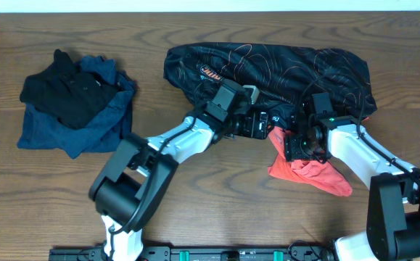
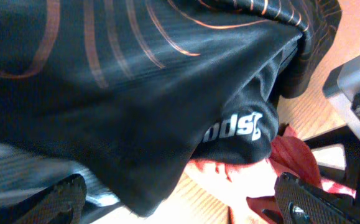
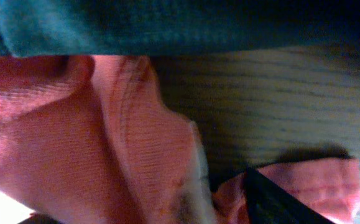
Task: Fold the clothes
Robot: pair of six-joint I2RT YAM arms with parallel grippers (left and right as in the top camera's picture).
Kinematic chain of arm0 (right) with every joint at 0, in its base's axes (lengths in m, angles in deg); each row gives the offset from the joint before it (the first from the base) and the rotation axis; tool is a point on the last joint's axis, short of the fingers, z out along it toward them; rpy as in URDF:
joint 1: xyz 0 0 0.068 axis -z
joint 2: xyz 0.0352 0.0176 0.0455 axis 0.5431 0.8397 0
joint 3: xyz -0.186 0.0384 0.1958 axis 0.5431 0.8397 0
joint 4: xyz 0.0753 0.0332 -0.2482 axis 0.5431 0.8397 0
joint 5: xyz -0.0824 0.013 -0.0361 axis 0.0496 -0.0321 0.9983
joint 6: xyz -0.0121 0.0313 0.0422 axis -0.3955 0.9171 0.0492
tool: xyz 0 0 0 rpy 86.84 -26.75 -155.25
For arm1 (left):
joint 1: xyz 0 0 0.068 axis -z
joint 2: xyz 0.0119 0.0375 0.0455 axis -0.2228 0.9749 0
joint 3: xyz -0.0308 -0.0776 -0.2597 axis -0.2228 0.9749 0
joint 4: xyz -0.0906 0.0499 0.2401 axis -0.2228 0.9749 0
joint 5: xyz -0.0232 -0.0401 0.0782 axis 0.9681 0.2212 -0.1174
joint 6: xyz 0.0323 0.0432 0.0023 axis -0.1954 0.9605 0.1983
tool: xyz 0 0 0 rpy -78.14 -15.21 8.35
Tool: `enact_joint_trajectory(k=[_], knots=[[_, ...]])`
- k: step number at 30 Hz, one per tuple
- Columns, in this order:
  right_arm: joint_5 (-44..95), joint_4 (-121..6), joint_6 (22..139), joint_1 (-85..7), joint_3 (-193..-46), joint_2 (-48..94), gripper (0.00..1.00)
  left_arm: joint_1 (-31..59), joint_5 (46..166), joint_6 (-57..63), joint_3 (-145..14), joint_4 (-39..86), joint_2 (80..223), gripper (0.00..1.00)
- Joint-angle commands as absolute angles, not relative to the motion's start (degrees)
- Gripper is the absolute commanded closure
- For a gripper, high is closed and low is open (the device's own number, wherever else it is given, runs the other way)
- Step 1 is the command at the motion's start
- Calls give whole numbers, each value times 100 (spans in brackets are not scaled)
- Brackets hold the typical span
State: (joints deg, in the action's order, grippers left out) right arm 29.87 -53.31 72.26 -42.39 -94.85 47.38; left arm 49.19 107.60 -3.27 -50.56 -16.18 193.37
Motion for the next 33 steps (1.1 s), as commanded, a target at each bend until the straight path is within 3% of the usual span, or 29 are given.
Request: enact_joint_trajectory(k=[1,4,7,8,10,11,12,25,33], knots=[[3184,-5312,7344,-4268,-9463,4808,48,5032,10850,-701,-5016,-1802,19575,2],[3208,-5292,7429,-4266,-9463,4808,53,5137,10846,-705,-5016,-1911,19658,2],[3230,-5275,7453,-4266,-9463,4808,69,5207,10726,-703,-5016,-1911,19682,2],[3249,-5270,7470,-4263,-9463,4808,76,5207,10717,-703,-5016,-1913,19682,15],[3433,-5244,7696,-4244,-9465,4806,98,5205,10719,-705,-5016,-1909,19682,66],[3582,-5213,7875,-4222,-9465,4802,99,5192,10721,-705,-5016,-1876,19682,86],[3715,-5176,8026,-4196,-9465,4797,99,5174,10721,-703,-5016,-1812,19682,94],[4576,-4464,8380,-3009,-9737,3394,99,4508,10304,-303,-5016,-169,19680,94],[6462,-3602,8633,-1186,-10598,2588,99,3500,9842,-6,-5016,1355,19680,94]])
